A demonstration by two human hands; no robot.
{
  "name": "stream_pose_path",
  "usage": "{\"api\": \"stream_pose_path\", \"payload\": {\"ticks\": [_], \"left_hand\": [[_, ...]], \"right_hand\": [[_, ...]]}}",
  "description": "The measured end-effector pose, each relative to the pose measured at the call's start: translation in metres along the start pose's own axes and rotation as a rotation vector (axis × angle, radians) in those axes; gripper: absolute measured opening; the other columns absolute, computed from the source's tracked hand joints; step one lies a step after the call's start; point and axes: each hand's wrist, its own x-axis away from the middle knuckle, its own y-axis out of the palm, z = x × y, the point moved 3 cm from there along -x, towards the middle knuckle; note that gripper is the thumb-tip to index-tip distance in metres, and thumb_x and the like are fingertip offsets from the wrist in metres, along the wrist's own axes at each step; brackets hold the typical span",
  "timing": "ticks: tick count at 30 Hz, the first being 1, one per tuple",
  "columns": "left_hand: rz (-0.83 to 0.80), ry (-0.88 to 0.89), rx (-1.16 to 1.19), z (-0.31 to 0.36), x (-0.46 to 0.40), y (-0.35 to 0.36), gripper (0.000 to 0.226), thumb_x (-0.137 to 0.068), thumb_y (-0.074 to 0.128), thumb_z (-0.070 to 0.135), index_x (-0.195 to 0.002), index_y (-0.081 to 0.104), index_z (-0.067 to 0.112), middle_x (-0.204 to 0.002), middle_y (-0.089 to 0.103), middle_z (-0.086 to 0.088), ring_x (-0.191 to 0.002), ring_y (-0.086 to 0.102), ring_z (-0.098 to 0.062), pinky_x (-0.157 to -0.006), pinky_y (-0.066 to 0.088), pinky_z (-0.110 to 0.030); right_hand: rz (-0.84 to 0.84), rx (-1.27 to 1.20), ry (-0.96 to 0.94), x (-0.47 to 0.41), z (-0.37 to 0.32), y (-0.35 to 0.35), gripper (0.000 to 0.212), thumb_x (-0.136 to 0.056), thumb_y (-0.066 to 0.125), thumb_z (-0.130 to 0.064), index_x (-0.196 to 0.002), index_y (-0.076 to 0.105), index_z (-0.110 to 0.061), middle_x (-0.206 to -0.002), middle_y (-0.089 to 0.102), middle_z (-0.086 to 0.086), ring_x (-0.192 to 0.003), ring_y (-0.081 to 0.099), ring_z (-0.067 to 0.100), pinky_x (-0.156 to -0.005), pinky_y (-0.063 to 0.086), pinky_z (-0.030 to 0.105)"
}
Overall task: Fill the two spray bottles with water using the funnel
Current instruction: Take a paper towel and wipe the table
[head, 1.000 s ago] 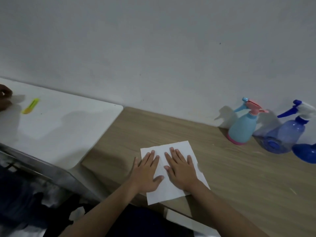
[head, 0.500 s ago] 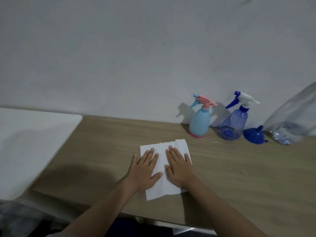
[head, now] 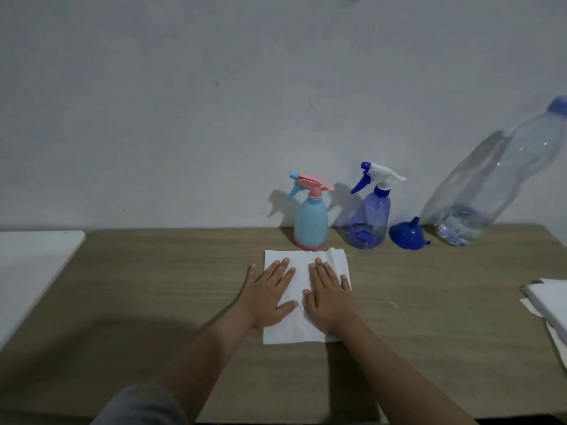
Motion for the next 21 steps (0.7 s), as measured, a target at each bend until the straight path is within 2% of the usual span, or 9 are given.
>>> {"api": "stream_pose_path", "payload": {"ticks": [7, 14, 18, 21], "left_hand": [[0.002, 0.080, 0.018, 0.059, -0.033, -0.001, 0.076, -0.093, 0.022, 0.062, -0.152, -0.005, 0.024, -0.160, -0.015, 0.002, -0.147, -0.010, -0.017, -0.113, -0.002, -0.060], [0.022, 0.167, 0.010, 0.122, -0.062, 0.001, 0.076, -0.094, 0.022, 0.060, -0.152, -0.006, 0.019, -0.159, -0.015, -0.004, -0.147, -0.012, -0.021, -0.116, -0.005, -0.049], [0.009, 0.217, 0.009, 0.158, -0.080, -0.002, 0.075, -0.095, 0.021, 0.058, -0.152, -0.008, 0.018, -0.159, -0.017, -0.006, -0.147, -0.014, -0.022, -0.116, -0.005, -0.048], [0.009, 0.248, -0.003, 0.181, -0.094, -0.005, 0.075, -0.095, 0.021, 0.058, -0.152, -0.008, 0.018, -0.159, -0.017, -0.005, -0.147, -0.013, -0.022, -0.116, -0.005, -0.048]], "right_hand": [[0.007, 0.039, 0.082, 0.023, 0.062, -0.017, 0.066, -0.097, 0.018, -0.050, -0.152, -0.006, -0.022, -0.160, -0.012, -0.002, -0.147, -0.012, 0.015, -0.118, -0.003, 0.045], [0.011, 0.072, 0.166, 0.049, 0.122, -0.038, 0.068, -0.096, 0.017, -0.052, -0.152, -0.007, -0.023, -0.160, -0.014, -0.004, -0.147, -0.013, 0.013, -0.116, -0.006, 0.046], [0.013, 0.076, 0.202, 0.064, 0.155, -0.050, 0.063, -0.096, 0.017, -0.052, -0.150, -0.011, -0.033, -0.160, -0.015, -0.005, -0.147, -0.014, 0.015, -0.116, -0.006, 0.049], [0.012, 0.079, 0.236, 0.074, 0.177, -0.058, 0.061, -0.097, 0.017, -0.051, -0.151, -0.008, -0.034, -0.160, -0.015, -0.005, -0.147, -0.015, 0.016, -0.117, -0.005, 0.050]]}}
